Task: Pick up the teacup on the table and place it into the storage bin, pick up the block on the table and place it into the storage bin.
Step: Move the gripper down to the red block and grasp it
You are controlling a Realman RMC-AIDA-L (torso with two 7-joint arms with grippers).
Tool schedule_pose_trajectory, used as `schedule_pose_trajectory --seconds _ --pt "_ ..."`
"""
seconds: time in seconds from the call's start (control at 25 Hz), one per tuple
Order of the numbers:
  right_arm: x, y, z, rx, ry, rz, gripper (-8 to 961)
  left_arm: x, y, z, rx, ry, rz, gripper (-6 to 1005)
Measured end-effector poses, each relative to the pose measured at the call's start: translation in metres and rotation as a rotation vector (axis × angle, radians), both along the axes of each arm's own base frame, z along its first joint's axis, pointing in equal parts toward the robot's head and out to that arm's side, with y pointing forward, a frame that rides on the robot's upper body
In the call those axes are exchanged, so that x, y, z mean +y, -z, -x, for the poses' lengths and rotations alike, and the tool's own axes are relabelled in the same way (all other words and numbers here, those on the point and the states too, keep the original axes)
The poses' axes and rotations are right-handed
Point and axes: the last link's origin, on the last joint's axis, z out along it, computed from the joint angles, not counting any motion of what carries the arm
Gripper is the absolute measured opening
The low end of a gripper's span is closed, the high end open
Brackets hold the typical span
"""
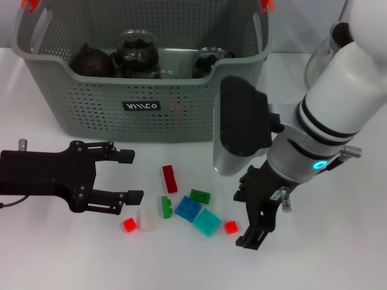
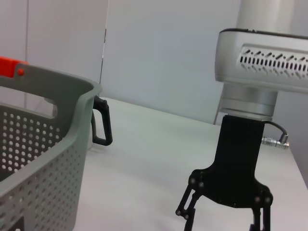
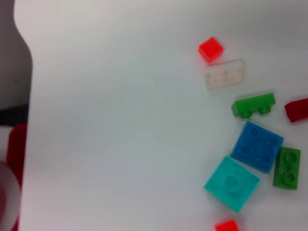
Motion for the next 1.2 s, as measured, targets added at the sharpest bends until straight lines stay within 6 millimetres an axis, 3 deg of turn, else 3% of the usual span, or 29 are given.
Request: schedule_pose_trajectory --seconds 0.4,0.8,1.2 --pt "-0.004 0.024 -0.003 -0.05 -0.11 0.015 914 0.0 0.002 0.0 -0.012 -0.008 -0.001 846" --pt "0.0 0.032 -0.012 -0.051 -0.101 -0.003 915 0.001 0.003 0.0 -0.013 -0.014 -0.002 846" --pt "-0.001 0.039 -0.015 -0.045 -0.081 0.011 722 0.001 0.004 0.001 -0.015 -0.017 -0.003 846"
